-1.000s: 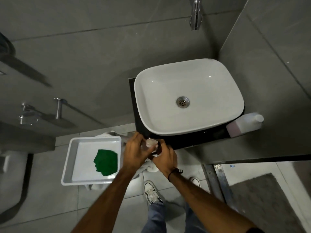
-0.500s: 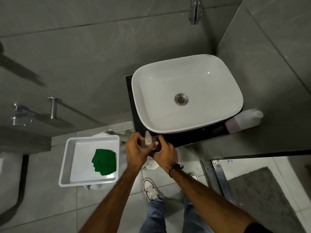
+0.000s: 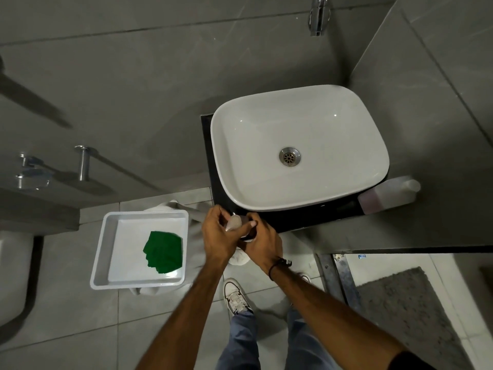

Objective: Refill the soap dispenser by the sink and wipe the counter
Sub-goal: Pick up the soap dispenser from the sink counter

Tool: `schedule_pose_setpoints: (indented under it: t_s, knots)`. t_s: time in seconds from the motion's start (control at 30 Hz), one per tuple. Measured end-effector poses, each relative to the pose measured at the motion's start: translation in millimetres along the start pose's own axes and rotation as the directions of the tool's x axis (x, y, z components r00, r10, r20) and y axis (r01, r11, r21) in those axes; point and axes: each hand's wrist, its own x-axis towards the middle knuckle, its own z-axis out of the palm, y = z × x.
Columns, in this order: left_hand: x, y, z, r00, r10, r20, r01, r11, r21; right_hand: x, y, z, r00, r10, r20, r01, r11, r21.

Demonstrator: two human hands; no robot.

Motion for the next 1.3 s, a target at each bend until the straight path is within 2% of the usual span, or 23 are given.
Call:
schedule_pose_setpoints:
  t_s: [0.1, 0.2, 0.27, 0.4, 0.7, 0.83, 1.0, 1.13, 1.23, 1.3]
  knots:
    - [-2, -8, -8, 0.993, 0.084, 0.088, -0.086, 0.996, 0.011, 2, 2, -2, 1.000, -0.019, -0.004, 0.019, 1.000, -0.005]
    - [-5, -10, -19, 0.988, 0.086, 0.128, -0.093, 0.994, 0.051, 2, 2, -4, 0.999, -0.046, -0.009, 0.046, 0.999, 0.010]
    - [-5, 0, -18, 0.997, 0.069, 0.042, -0.071, 0.995, 0.067, 1, 1, -4, 0.999, -0.043, -0.003, 0.043, 0.999, 0.012]
    - [-5, 33, -14, 0.991, 0.021, -0.134, -0.030, 0.998, -0.063, 1, -1, -4, 1.000, -0.024, -0.011, 0.024, 0.999, 0.036]
    - [-34, 84, -31, 0.963, -0.096, -0.250, -0.029, 0.891, -0.454, -8, -1, -19, 0.994, 0.083, 0.075, -0.089, 0.994, 0.071]
    - [-52, 93, -5, 0.954, -0.196, -0.229, 0.064, 0.874, -0.482, -22, 22, -46, 0.985, 0.149, 0.093, -0.152, 0.988, 0.036]
    - [-69, 81, 24, 0.900, -0.339, -0.274, 0.151, 0.832, -0.533, -26, 25, -51, 0.954, 0.203, 0.221, -0.213, 0.977, 0.022]
    - [-84, 66, 45, 0.903, -0.381, -0.199, 0.259, 0.852, -0.456, -27, 45, -64, 0.910, 0.263, 0.321, -0.288, 0.957, 0.033]
    - [-90, 56, 79, 0.853, -0.503, -0.139, 0.400, 0.801, -0.446, -31, 81, -94, 0.879, 0.330, 0.344, -0.349, 0.937, -0.007]
    - [-86, 51, 105, 0.823, -0.549, -0.147, 0.441, 0.780, -0.445, -33, 109, -119, 0.875, 0.371, 0.311, -0.381, 0.924, -0.033]
